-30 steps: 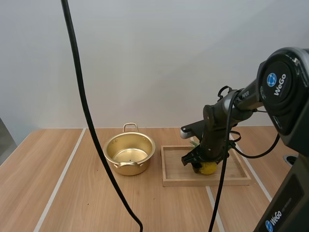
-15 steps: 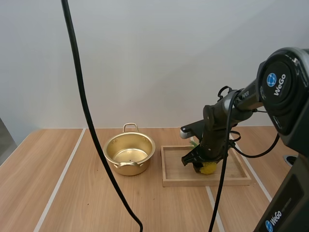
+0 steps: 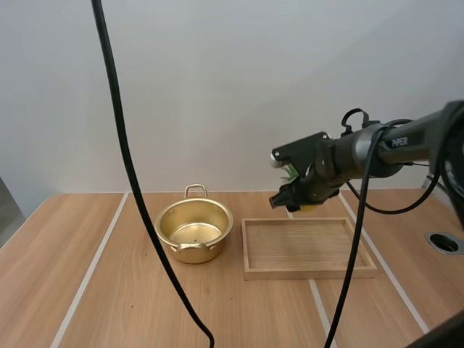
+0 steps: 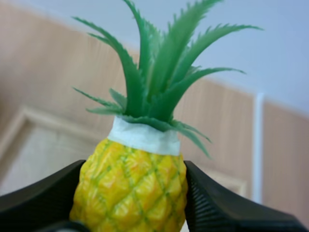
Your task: Open the pot, put the pineapple inside, and close it
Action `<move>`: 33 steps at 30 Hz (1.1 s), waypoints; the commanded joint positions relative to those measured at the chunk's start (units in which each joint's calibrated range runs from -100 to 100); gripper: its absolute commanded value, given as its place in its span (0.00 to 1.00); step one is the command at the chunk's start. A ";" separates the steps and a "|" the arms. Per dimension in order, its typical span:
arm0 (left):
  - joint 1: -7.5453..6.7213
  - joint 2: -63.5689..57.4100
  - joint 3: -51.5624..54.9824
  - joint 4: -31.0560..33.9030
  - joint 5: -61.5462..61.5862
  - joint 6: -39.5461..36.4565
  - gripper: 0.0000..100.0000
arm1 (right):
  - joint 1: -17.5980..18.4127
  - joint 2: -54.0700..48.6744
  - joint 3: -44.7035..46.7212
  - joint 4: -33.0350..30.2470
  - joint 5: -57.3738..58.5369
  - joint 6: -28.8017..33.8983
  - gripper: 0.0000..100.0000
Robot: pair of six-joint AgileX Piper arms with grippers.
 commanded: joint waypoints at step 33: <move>0.05 -0.35 -0.36 0.02 -0.63 -0.37 0.00 | 2.47 -8.97 -11.34 4.80 -18.85 -2.98 0.00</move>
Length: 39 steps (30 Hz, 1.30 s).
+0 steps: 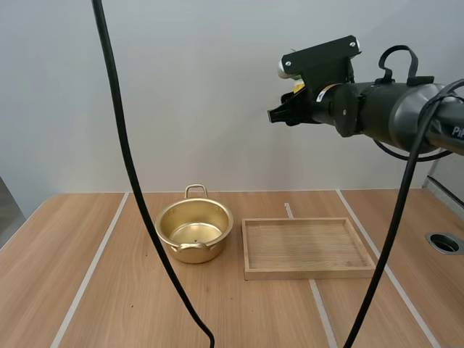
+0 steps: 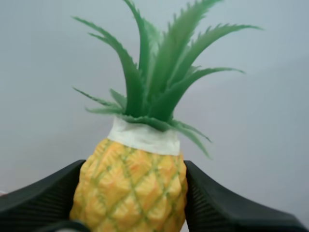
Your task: Open the pot, put the pineapple inside, and close it
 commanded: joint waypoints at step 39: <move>0.05 -0.35 -0.36 0.02 -0.63 -0.37 0.00 | 18.48 27.68 -0.42 3.22 3.57 -6.61 0.00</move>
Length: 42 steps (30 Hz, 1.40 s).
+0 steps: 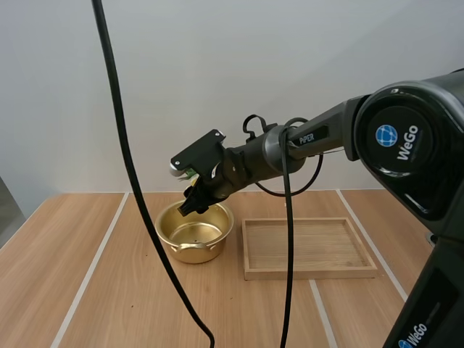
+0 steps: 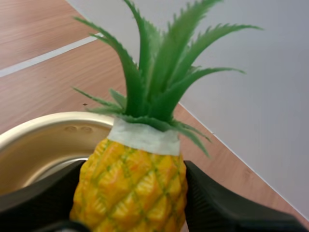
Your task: Open the pot, put the pineapple inside, and close it
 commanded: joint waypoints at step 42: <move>0.05 -0.35 -0.36 0.02 -0.63 -0.37 0.00 | 1.46 9.25 1.58 3.94 7.59 -0.56 0.00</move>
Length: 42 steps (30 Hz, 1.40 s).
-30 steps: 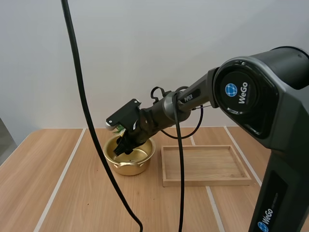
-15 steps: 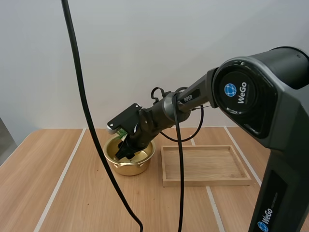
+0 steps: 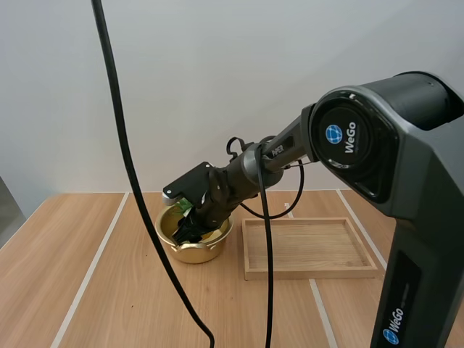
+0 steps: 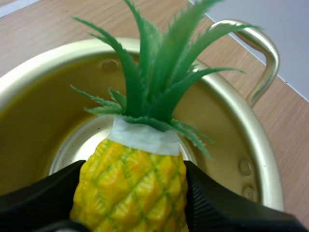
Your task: Open the pot, put the pineapple inside, and close it
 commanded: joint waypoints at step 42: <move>0.05 -0.35 -0.36 0.02 -0.63 -0.37 0.00 | -0.20 5.17 0.45 -1.31 1.16 -3.37 0.16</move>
